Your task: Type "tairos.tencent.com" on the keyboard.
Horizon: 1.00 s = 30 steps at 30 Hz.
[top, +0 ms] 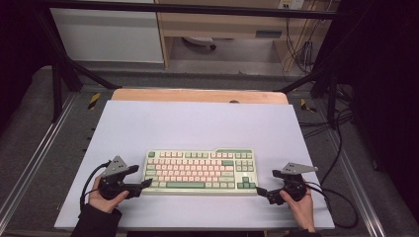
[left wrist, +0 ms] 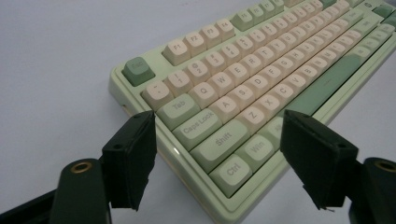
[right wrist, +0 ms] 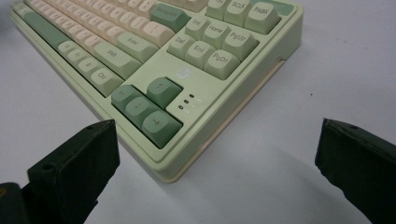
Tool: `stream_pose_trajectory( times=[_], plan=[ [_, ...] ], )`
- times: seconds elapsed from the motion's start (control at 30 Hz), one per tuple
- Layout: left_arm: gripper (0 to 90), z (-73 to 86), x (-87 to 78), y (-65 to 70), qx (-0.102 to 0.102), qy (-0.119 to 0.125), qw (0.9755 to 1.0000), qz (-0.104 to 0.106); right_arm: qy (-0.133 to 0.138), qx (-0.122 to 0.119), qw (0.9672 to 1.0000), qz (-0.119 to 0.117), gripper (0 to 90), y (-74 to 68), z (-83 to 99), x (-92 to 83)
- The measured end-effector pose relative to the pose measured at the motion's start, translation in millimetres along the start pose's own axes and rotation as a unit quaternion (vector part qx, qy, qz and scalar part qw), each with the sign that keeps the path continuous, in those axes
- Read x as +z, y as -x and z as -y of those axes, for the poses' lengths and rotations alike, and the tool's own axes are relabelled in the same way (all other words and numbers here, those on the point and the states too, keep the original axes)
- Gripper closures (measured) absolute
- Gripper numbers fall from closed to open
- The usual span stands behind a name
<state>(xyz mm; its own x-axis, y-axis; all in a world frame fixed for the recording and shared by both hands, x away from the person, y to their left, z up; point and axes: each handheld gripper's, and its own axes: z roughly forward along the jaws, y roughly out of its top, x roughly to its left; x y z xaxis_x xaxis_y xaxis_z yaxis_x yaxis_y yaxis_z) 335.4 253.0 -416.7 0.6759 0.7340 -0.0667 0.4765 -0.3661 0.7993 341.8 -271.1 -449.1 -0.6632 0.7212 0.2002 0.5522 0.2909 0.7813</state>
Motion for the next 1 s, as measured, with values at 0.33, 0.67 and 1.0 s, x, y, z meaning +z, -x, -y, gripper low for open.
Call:
stream_pose_trajectory(
  times=[0.33, 0.67, 1.0],
  plan=[
    [51.8, -16.4, 8.4, 13.4, -0.006, 0.006, 0.9999, 0.01, -0.002, -0.001, 1.0, 0.001, 0.3, 0.2, -0.1, -0.6],
    [68.4, -27.1, 25.5, 23.1, -0.005, -0.002, 0.9998, 0.018, -0.002, -0.003, 1.0, 0.001, 0.4, 0.1, 0.0, 0.2],
    [81.0, -34.1, 40.5, 30.5, -0.004, -0.012, 0.9997, 0.02, -0.002, -0.003, 1.0, 0.0, 0.4, 0.1, 0.0, 0.2]
  ],
)
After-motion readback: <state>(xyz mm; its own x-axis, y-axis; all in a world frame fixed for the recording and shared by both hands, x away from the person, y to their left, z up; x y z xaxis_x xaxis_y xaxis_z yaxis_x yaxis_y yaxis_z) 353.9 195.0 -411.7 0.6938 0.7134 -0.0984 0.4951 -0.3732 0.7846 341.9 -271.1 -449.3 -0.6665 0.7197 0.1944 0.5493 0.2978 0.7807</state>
